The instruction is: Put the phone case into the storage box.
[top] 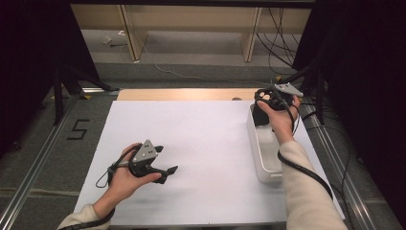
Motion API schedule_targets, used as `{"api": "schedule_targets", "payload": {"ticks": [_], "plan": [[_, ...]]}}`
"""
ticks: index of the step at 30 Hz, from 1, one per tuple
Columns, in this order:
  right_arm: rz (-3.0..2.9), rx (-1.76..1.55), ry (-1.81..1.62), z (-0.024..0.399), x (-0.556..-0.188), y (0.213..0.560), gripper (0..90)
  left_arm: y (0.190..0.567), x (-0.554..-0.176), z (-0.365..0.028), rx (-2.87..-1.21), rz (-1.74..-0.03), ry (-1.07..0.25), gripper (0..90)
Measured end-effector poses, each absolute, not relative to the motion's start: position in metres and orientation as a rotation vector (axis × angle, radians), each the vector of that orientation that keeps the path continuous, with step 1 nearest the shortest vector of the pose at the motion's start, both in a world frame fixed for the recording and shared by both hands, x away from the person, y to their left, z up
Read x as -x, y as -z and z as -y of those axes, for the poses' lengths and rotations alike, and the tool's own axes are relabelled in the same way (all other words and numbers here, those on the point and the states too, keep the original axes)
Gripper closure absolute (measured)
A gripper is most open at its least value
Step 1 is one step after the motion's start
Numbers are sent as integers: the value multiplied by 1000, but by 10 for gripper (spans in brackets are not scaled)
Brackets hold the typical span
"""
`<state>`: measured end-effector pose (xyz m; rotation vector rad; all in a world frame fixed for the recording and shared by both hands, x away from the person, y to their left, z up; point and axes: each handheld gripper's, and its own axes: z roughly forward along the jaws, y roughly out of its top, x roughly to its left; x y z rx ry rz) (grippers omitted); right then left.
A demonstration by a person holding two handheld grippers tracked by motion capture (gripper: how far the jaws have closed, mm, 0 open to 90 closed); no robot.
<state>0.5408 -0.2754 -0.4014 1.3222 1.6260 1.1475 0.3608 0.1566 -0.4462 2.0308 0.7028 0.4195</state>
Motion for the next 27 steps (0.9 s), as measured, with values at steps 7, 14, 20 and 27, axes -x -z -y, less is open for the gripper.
{"api": "schedule_targets", "payload": {"ticks": [7, 14, 20, 27], "plan": [[-1631, -1333, -1142, 275, -543, 404, 149, 446, -361, -157, -2030, -702, -421, 126], [-1636, -1330, -1139, 274, -545, 406, 147, 446, -361, -156, -2031, -703, -419, 126], [-1639, -1326, -1134, 273, -548, 407, 145, 446, -361, -157, -2031, -701, -421, 126], [-1638, -1329, -1140, 272, -551, 410, 143, 446, -361, -157, -2029, -703, -421, 126]]}}
